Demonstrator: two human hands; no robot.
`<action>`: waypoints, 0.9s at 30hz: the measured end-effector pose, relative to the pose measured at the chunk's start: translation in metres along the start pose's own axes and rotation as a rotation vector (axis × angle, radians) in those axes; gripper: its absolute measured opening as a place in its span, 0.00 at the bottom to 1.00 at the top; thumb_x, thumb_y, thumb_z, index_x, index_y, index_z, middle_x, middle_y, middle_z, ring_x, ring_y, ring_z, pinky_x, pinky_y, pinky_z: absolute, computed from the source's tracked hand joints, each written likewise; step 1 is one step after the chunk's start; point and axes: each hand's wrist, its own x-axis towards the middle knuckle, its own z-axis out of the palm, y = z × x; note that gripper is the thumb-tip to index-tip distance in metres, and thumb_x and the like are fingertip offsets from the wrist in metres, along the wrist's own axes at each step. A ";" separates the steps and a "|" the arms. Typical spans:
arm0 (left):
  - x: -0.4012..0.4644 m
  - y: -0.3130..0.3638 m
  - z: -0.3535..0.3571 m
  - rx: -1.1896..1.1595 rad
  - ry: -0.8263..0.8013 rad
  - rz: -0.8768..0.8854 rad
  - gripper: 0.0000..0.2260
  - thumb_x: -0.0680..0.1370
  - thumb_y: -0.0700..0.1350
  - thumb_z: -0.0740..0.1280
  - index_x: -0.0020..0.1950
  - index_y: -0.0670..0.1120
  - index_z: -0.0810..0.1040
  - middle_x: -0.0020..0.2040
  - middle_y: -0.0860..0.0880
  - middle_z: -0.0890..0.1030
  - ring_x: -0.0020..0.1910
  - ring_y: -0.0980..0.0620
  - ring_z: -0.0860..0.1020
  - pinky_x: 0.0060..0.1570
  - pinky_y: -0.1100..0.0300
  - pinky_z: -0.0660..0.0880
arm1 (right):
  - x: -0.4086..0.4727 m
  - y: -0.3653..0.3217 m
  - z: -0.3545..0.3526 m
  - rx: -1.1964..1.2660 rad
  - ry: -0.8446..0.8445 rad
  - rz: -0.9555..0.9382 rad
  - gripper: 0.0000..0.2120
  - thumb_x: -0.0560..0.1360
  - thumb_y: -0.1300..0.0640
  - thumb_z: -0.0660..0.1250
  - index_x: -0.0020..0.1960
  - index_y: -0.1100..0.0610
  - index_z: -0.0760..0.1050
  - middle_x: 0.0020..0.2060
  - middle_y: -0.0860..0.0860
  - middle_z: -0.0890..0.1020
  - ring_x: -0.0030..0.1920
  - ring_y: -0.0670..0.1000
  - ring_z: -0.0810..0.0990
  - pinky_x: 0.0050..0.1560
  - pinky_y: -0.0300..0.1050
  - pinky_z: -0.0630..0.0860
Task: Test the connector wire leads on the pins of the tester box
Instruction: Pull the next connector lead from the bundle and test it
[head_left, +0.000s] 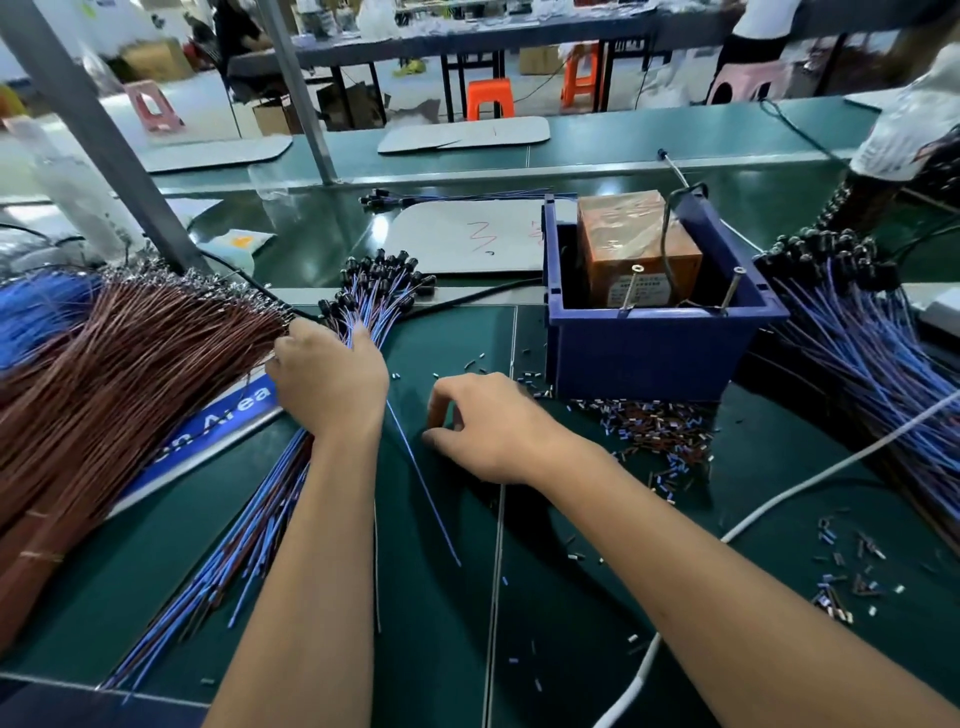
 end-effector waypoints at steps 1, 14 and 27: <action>0.000 -0.001 0.001 0.033 -0.043 -0.003 0.17 0.80 0.51 0.69 0.60 0.39 0.75 0.60 0.36 0.80 0.61 0.33 0.75 0.57 0.43 0.73 | 0.000 0.000 0.000 -0.004 -0.001 -0.002 0.07 0.79 0.48 0.70 0.53 0.50 0.80 0.42 0.47 0.77 0.51 0.55 0.80 0.51 0.47 0.76; 0.006 -0.010 -0.002 -0.219 0.085 -0.071 0.13 0.74 0.29 0.64 0.56 0.40 0.78 0.50 0.43 0.85 0.53 0.41 0.81 0.46 0.55 0.70 | -0.005 0.001 0.001 0.070 0.005 0.039 0.05 0.79 0.49 0.71 0.52 0.50 0.81 0.43 0.49 0.80 0.49 0.55 0.80 0.47 0.42 0.71; 0.008 -0.006 -0.004 -0.091 -0.083 0.107 0.10 0.75 0.37 0.66 0.54 0.42 0.84 0.49 0.41 0.86 0.54 0.38 0.81 0.55 0.50 0.76 | -0.006 0.003 0.002 0.104 0.014 0.046 0.04 0.80 0.51 0.70 0.52 0.50 0.81 0.44 0.50 0.80 0.49 0.55 0.80 0.51 0.44 0.76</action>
